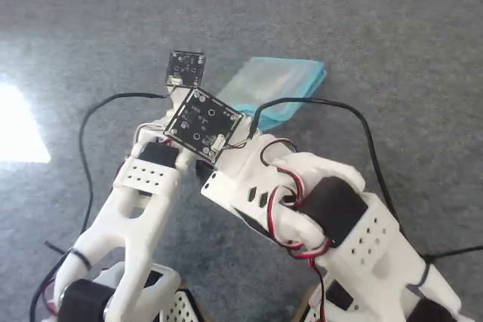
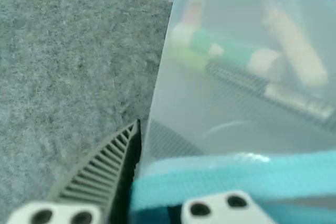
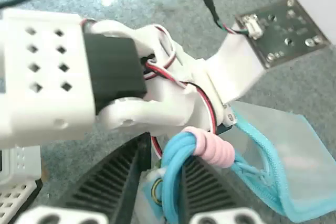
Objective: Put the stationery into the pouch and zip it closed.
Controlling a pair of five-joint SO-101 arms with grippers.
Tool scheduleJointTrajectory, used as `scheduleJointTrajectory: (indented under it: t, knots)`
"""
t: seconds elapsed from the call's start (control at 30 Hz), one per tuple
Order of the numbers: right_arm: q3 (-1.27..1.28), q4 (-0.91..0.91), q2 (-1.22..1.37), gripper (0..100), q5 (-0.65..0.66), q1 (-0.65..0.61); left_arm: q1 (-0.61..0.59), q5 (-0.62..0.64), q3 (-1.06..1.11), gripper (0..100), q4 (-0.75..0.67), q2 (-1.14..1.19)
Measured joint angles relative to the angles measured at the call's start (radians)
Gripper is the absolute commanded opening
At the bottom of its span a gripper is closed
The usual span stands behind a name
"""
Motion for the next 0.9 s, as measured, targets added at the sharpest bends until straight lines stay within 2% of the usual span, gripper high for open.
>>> scheduleJointTrajectory:
  t: [0.37, 0.63, 0.9]
  knots:
    - [-0.026, 0.017, 0.02, 0.6, 0.0, -0.028, 0.0, -0.044, -0.014, 1, 0.017, -0.012]
    - [-0.031, 0.018, 0.012, 0.6, 0.0, -0.035, 0.0, -0.092, 0.064, 1, 0.153, -0.259]
    - [-0.058, 0.026, -0.003, 0.6, 0.0, -0.032, 0.02, -0.101, 0.203, 1, 0.232, -0.615]
